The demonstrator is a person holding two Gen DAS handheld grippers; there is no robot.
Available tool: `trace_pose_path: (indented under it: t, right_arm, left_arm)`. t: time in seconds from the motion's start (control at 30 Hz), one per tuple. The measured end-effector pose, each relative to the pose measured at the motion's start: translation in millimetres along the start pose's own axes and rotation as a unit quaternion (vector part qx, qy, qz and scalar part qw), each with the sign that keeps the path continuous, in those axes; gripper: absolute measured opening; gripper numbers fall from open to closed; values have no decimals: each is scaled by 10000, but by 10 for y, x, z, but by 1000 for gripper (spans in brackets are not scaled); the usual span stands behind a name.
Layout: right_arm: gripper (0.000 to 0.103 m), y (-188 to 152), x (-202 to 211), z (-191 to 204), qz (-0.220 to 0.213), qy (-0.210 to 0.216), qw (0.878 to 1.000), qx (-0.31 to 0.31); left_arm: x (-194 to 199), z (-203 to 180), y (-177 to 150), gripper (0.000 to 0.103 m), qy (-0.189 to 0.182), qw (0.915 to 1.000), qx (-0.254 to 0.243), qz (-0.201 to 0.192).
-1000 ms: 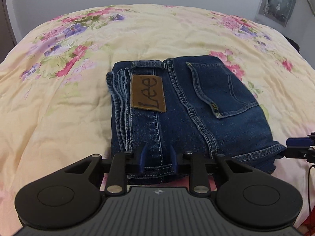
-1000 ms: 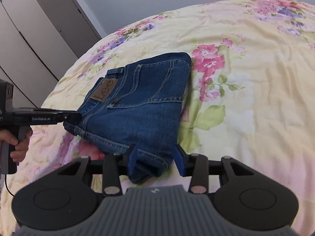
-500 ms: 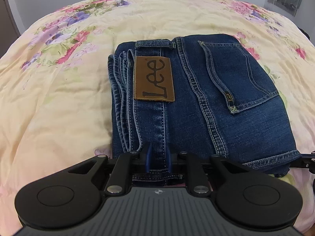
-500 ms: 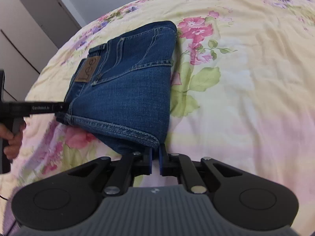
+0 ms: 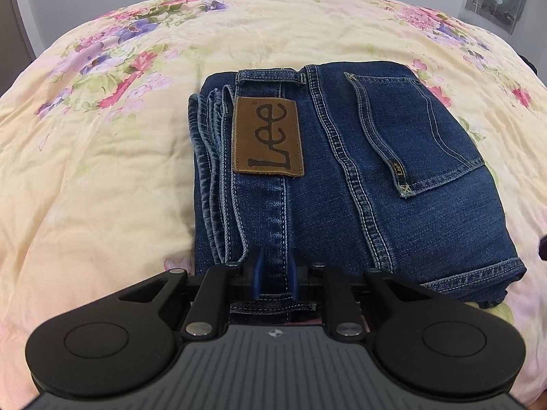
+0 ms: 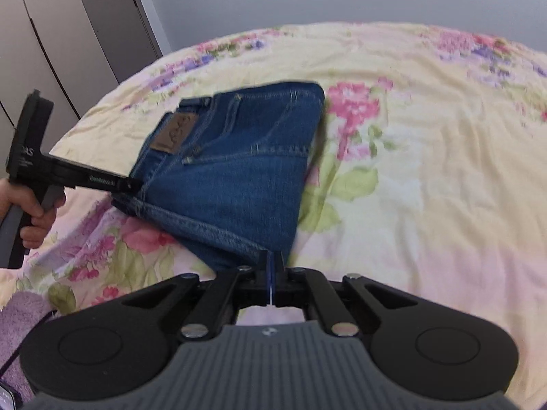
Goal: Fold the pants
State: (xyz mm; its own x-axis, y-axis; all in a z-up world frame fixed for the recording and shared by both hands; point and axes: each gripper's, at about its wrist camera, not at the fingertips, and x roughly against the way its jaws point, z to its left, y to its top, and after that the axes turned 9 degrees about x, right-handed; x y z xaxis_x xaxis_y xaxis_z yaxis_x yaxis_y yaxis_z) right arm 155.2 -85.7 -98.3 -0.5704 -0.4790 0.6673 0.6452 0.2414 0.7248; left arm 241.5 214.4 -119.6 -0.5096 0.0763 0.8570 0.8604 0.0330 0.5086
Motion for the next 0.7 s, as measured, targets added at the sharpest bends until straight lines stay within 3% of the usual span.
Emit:
trace_pose_path:
  t: [0.1,0.2,0.37,0.53,0.6,0.7]
  right_arm:
    - [0,78,-244,20,70,144,9999,-9]
    - [0,-34,-541,59,631,133,9979,-48]
    - [0,20,-505,46,689,133,9974,-139]
    - [3,209,-161,16,361,167,9991,-147]
    - [21,300,32,16,158,140,9997,-120]
    - [26,445,372,33,-182,72,9998,-42]
  left_arm:
    - [-6,-7,3,21,12,10000,-33,21]
    - [-23,-2,-12,21,10,10000,-61,18]
    - [9,-9,24,22,45,10000,-62,40]
    - [338,-78,64,23,204,9994,-261,-131]
    - [585,-118,78,23,234,9984,-394,-324]
    - [1090,-178,132,24,292,9956,-569,-686]
